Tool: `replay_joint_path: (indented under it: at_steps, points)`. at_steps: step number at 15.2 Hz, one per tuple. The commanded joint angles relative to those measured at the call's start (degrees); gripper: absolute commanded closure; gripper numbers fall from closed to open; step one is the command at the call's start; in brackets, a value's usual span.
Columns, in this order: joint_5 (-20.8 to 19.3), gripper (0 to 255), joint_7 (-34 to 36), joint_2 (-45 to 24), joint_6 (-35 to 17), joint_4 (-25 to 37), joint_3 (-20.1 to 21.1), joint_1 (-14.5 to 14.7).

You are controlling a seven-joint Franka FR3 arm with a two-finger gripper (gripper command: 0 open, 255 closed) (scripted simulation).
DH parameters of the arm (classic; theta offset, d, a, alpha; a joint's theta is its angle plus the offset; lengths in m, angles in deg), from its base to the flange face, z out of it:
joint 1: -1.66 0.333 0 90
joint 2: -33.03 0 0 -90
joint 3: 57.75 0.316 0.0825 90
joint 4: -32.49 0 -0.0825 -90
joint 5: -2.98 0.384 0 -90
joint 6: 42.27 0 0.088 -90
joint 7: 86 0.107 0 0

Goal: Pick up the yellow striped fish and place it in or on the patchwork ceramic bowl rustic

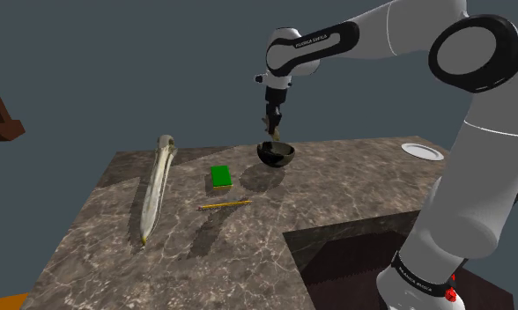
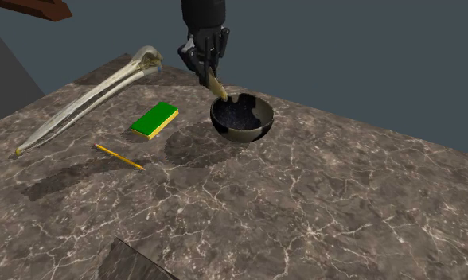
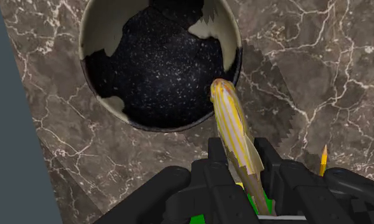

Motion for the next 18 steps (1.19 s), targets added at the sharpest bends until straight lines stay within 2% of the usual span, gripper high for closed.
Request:
replay_joint_path:
  at_steps: [1,6,18]
  points:
    - [0.35,255,-2.73,-1.19,0.24,1.29,-1.14,-1.40]
    - [1.81,255,-9.32,-6.14,2.42,7.99,-3.71,-5.24]
    - [2.59,255,-10.09,-8.27,-6.15,1.47,-3.49,-5.29]
